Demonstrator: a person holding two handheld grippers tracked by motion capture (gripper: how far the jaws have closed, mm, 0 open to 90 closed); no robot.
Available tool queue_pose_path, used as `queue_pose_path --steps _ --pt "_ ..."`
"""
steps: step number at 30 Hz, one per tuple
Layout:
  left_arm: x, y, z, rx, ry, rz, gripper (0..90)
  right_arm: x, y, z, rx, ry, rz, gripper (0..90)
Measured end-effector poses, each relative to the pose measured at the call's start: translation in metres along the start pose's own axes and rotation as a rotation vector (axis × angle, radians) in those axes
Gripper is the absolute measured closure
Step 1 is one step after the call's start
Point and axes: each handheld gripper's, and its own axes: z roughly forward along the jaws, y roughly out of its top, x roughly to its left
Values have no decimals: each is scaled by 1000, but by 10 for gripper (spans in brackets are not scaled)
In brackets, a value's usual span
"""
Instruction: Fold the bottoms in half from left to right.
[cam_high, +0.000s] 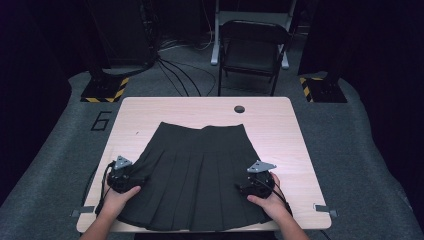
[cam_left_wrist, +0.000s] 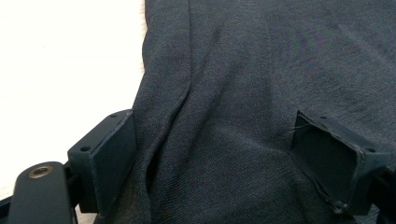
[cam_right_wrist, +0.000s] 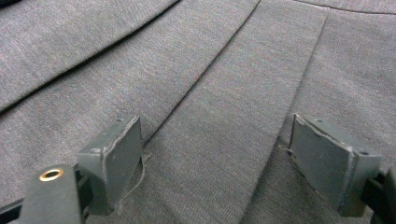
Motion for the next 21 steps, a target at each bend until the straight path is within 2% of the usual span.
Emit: queue_pose_path --steps 5,8,21 --pt "0 0 -1 10 -4 3 144 0 0 0 1 0 -1 169" --pt "-1 0 0 -3 4 1 144 0 0 0 1 -2 0 169" --pt "0 0 0 -2 1 -1 144 0 0 0 1 -3 -5 165"
